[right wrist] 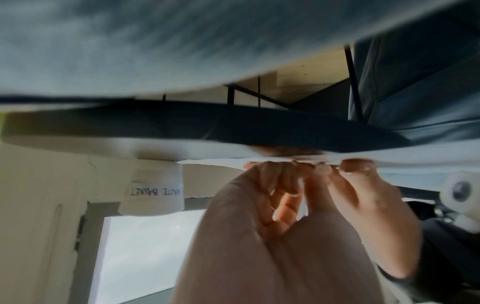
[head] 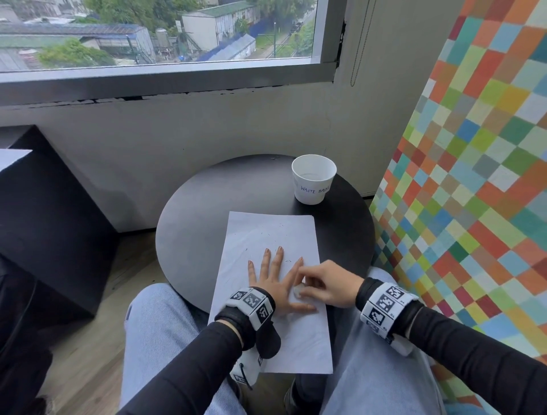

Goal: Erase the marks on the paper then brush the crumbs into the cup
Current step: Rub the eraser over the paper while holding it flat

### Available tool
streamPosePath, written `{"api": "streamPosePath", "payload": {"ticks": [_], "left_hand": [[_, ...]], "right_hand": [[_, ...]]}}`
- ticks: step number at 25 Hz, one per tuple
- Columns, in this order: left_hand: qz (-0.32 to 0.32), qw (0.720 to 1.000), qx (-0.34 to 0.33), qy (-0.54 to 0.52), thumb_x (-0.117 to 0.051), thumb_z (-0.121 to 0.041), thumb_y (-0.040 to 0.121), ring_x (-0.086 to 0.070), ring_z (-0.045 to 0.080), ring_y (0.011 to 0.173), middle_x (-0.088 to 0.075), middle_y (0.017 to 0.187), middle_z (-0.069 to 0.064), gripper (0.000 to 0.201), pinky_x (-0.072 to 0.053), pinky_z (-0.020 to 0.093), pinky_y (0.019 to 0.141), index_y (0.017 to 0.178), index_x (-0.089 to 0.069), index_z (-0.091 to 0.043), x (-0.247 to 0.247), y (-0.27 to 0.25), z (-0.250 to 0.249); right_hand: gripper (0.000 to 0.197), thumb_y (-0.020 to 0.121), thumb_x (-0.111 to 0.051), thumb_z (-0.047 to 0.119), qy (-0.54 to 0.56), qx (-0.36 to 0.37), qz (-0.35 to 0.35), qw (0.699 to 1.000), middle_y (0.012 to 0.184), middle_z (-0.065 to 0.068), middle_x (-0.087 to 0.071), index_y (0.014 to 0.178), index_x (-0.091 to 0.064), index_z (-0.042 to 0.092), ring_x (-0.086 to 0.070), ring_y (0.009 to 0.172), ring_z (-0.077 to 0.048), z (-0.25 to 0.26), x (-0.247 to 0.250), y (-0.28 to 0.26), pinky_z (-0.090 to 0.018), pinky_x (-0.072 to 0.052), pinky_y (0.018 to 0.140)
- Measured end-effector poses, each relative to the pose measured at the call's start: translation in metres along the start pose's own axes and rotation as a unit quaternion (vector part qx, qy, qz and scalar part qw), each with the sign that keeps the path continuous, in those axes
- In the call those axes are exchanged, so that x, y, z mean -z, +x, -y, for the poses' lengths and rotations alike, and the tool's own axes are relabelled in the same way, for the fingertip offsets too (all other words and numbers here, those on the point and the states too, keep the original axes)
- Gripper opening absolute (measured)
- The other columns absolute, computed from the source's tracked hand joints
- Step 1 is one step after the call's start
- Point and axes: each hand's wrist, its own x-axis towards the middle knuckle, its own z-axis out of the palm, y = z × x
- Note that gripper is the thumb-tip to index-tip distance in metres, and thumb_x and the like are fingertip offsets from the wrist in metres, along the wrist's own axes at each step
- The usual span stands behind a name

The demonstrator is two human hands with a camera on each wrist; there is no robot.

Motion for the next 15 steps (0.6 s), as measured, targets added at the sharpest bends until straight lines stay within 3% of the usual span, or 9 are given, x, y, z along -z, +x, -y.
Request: {"api": "streamPosePath", "payload": {"ticks": [2,6,9,13,15], "left_hand": [[0.006,1.0,0.001,0.001,-0.042,-0.088,0.074,0.037,0.03,0.142,0.037,0.157,0.004,0.108,0.015,0.064,0.113,0.15,0.021,-0.045,0.0,0.001,0.0],[0.005,1.0,-0.003,0.003,-0.044,-0.087,0.076,0.036,0.032,0.143,0.036,0.157,0.005,0.107,0.014,0.065,0.113,0.151,0.019,-0.044,0.0,-0.001,0.0],[0.013,1.0,-0.001,0.0,-0.043,-0.089,0.073,0.037,0.031,0.142,0.038,0.156,0.003,0.109,0.016,0.064,0.113,0.15,0.021,-0.046,0.002,0.0,0.0],[0.019,1.0,-0.001,-0.004,-0.043,-0.09,0.071,0.039,0.03,0.141,0.04,0.155,0.003,0.111,0.016,0.064,0.112,0.149,0.022,-0.046,0.001,0.001,0.001],[0.02,1.0,0.002,0.0,-0.043,-0.09,0.072,0.039,0.03,0.141,0.04,0.155,0.003,0.11,0.016,0.064,0.112,0.149,0.022,-0.047,0.001,0.001,0.0]], "right_hand": [[0.01,0.087,-0.065,0.023,-0.002,-0.037,-0.05,0.998,0.061,0.013,-0.049,0.089,-0.059,0.016,-0.046,0.054,-0.002,-0.005,0.006,0.002,-0.02,-0.036,0.061],[0.012,0.086,-0.066,0.025,0.011,0.0,0.023,1.0,0.061,0.013,-0.051,0.092,-0.062,0.015,-0.049,0.056,-0.002,0.0,0.002,-0.005,-0.013,-0.037,0.061],[0.012,0.086,-0.067,0.024,0.005,-0.039,-0.042,0.998,0.061,0.009,-0.052,0.09,-0.06,0.014,-0.048,0.057,-0.004,-0.009,0.012,-0.003,-0.017,-0.036,0.061],[0.012,0.086,-0.066,0.027,0.008,-0.004,0.02,1.0,0.063,0.01,-0.051,0.091,-0.061,0.017,-0.046,0.057,-0.006,-0.007,0.007,-0.007,-0.012,-0.035,0.06],[0.013,0.086,-0.068,0.026,0.007,-0.023,-0.014,1.0,0.061,0.009,-0.05,0.09,-0.061,0.016,-0.046,0.056,-0.007,-0.008,0.01,-0.006,-0.015,-0.034,0.06]]}}
